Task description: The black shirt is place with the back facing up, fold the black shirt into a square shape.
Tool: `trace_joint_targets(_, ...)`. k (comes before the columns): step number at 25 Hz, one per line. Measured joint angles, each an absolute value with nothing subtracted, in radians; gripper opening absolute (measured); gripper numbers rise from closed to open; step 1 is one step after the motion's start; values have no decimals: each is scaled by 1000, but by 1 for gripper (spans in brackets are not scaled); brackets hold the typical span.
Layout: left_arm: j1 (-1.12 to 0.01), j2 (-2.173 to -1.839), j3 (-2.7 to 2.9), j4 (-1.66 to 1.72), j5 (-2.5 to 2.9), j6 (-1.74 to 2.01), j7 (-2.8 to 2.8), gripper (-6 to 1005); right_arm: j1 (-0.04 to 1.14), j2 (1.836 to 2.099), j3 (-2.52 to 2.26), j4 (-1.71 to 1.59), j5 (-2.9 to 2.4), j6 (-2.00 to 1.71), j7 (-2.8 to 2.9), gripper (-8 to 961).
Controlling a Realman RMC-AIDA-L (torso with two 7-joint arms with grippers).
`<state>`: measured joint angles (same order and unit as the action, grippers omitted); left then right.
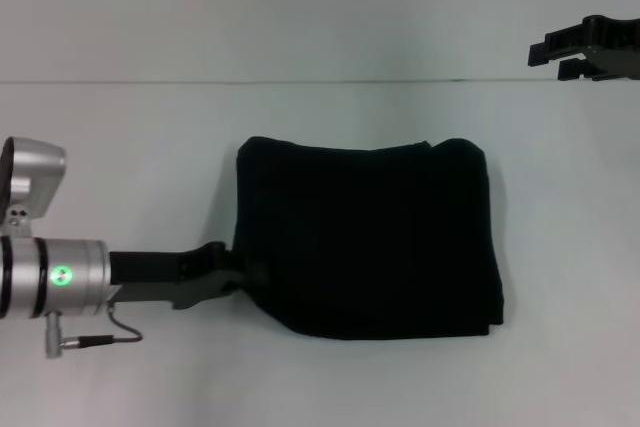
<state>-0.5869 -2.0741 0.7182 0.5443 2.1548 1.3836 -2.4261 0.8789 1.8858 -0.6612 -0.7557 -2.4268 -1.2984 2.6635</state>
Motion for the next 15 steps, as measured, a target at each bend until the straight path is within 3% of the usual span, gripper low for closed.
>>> trace_joint_targets(11,-606,-2043,689,656,2300,1470,-2430,70,879,1885,-661,-757,-2420,-1301,2661,565)
trace_joint_targets(15,-576,-2016,665,789,2303,1601,-2397,187,877,1884,-661,-759,-2419,-1303,2642,565)
